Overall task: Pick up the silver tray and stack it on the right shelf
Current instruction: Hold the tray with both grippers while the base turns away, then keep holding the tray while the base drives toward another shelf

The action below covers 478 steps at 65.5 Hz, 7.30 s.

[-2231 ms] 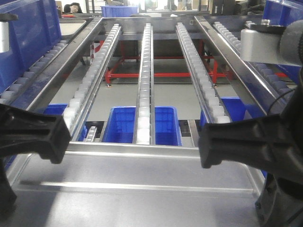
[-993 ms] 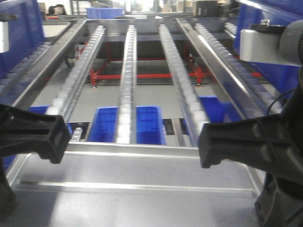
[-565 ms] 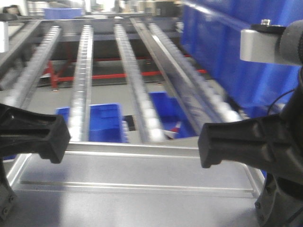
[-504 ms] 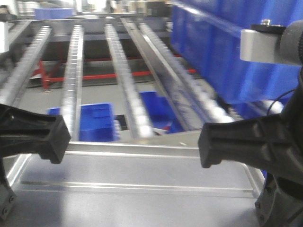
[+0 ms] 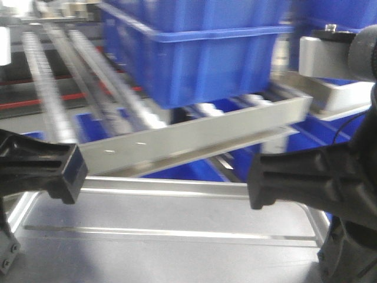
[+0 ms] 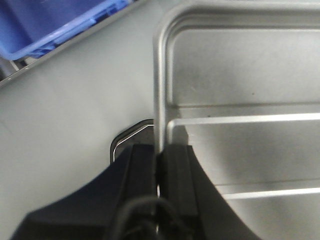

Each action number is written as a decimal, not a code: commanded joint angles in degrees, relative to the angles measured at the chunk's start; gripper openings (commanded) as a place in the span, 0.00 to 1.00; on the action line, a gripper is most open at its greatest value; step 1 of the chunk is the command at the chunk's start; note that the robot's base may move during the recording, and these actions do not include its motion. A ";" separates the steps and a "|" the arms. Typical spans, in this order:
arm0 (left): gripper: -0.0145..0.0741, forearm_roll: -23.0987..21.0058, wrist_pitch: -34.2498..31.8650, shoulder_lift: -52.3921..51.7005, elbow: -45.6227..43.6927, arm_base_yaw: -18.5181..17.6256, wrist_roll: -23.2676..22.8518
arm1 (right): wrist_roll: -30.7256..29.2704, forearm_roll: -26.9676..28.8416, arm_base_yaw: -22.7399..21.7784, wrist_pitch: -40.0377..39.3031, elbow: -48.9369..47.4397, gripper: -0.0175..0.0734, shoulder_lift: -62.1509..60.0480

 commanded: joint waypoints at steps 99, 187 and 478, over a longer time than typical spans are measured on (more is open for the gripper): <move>0.06 1.53 3.52 -1.43 -1.06 -0.47 0.20 | 0.07 -2.66 -0.22 2.69 -1.04 0.25 -0.98; 0.06 1.53 3.52 -1.43 -1.06 -0.47 0.20 | 0.07 -2.66 -0.22 2.69 -1.04 0.25 -0.98; 0.06 1.76 4.97 -1.43 -1.06 -0.47 0.20 | 0.07 -2.66 -0.22 2.75 -1.04 0.25 -0.98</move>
